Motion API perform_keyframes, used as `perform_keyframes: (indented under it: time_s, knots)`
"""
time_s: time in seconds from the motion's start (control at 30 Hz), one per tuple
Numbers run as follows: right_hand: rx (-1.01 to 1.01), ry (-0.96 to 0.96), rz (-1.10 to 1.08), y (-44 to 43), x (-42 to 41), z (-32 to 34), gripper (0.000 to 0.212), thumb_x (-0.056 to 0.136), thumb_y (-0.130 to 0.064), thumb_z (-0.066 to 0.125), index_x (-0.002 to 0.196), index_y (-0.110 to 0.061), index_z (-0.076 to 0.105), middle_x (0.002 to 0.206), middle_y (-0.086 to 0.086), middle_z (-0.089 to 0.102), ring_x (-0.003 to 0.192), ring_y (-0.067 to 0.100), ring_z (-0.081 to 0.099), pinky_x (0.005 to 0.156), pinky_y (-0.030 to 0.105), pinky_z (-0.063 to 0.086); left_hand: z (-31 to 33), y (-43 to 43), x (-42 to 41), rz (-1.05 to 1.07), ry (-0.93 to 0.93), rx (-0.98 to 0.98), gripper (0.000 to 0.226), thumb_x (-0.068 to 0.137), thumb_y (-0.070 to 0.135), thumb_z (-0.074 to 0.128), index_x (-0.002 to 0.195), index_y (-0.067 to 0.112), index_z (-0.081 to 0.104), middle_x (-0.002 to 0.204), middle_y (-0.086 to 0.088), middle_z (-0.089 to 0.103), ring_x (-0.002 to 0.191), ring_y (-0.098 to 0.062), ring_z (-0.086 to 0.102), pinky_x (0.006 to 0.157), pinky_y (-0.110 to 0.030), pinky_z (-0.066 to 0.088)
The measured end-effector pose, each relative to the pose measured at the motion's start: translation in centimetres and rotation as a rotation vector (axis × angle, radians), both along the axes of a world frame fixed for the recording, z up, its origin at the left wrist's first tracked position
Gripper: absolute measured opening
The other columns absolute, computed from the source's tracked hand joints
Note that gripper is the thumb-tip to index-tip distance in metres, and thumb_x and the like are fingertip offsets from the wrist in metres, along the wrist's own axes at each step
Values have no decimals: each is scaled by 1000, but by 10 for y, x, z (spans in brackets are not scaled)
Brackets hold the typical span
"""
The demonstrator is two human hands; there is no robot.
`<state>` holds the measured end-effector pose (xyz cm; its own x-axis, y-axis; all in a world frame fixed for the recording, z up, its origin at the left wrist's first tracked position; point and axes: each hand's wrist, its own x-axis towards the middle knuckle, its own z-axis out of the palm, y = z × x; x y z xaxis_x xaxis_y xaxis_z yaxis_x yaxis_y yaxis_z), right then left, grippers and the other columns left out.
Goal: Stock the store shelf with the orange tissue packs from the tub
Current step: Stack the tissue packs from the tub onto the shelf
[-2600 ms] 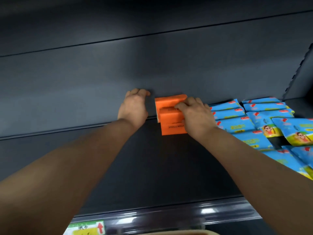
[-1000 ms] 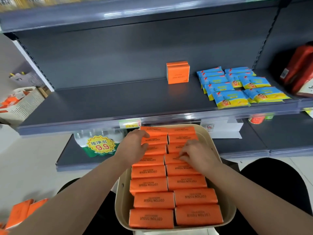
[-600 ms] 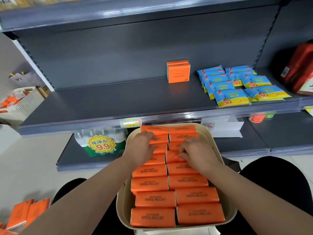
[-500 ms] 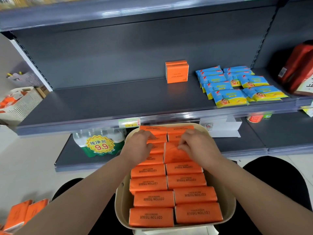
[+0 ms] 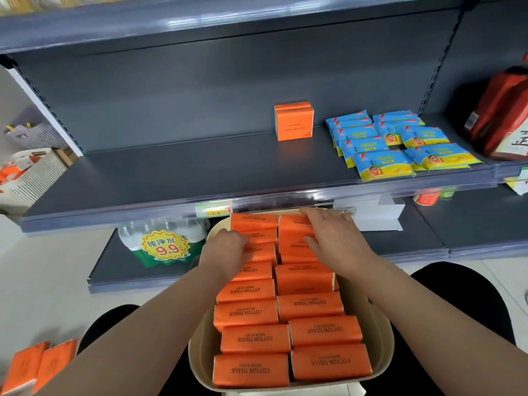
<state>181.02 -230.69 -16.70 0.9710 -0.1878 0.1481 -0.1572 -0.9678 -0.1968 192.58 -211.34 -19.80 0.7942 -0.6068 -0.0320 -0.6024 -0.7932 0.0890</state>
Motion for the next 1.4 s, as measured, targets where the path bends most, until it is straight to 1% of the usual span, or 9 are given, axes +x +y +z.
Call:
perform_keyframes:
  time_s: [0.27, 0.5, 0.67, 0.7, 0.8, 0.87, 1.07, 1.17, 1.4]
  knots:
    - [22, 58, 3, -2, 3, 4, 51, 96, -33, 50, 143, -32, 33, 140, -4, 48, 129, 19, 43, 108, 40, 30, 4, -5, 0, -73, -100, 20, 13, 90, 23, 54, 95, 25, 66, 97, 4, 63, 94, -16, 54, 75, -31, 48]
    - [7, 0, -89, 0, 5, 7, 47, 95, -32, 51, 139, -27, 36, 133, -2, 54, 122, 20, 49, 103, 42, 34, 56, -5, 15, -22, -7, -168, 6, 91, 14, 51, 95, 15, 56, 78, 3, 54, 76, -20, 50, 62, -30, 38]
    - [-30, 28, -73, 6, 6, 2, 45, 94, -31, 51, 137, -26, 40, 134, -2, 53, 123, 20, 48, 102, 42, 35, 48, -8, 4, 35, 105, -285, 3, 95, 14, 45, 95, 16, 43, 72, 1, 53, 70, -24, 52, 59, -32, 38]
    - [-34, 26, -72, 7, 7, 2, 45, 94, -31, 51, 138, -26, 39, 134, -2, 53, 123, 21, 48, 102, 42, 35, 44, -7, 2, 47, 151, -305, 9, 94, 16, 48, 101, 16, 42, 75, 1, 55, 72, -23, 53, 60, -32, 39]
    - [-25, 32, -71, 7, 6, 4, 47, 94, -31, 51, 138, -27, 38, 135, -2, 51, 125, 21, 46, 103, 42, 34, 35, 0, -3, 15, 190, -242, 51, 86, 19, 62, 130, 17, 36, 106, -3, 61, 92, -21, 57, 71, -29, 42]
    - [5, 18, -77, 6, 4, 7, 46, 94, -31, 52, 138, -28, 38, 135, -3, 51, 125, 20, 45, 103, 41, 34, 36, 2, -4, 6, 161, -195, 61, 84, 18, 64, 137, 20, 34, 118, -3, 60, 104, -23, 57, 76, -28, 43]
    - [4, -89, -156, -18, 6, 22, 44, 94, -25, 51, 136, -29, 41, 131, -1, 49, 122, 22, 43, 97, 41, 34, 71, -18, 12, 85, 20, -389, 46, 84, 27, 66, 126, 16, 52, 115, -8, 65, 108, -28, 58, 84, -35, 46]
    - [-6, -138, -207, -43, 15, 33, 47, 89, -17, 53, 134, -30, 45, 127, 1, 47, 119, 24, 42, 95, 41, 34, 91, -42, 28, 119, -18, -474, 47, 84, 27, 67, 126, 15, 50, 115, -10, 63, 109, -30, 56, 85, -38, 46]
    - [-112, -231, -243, -95, 63, 51, 53, 84, -10, 58, 133, -30, 50, 127, 0, 52, 118, 27, 42, 93, 44, 32, 117, -112, 89, 120, -63, -446, 44, 86, 17, 59, 127, 12, 45, 117, -15, 59, 114, -35, 51, 89, -44, 45]
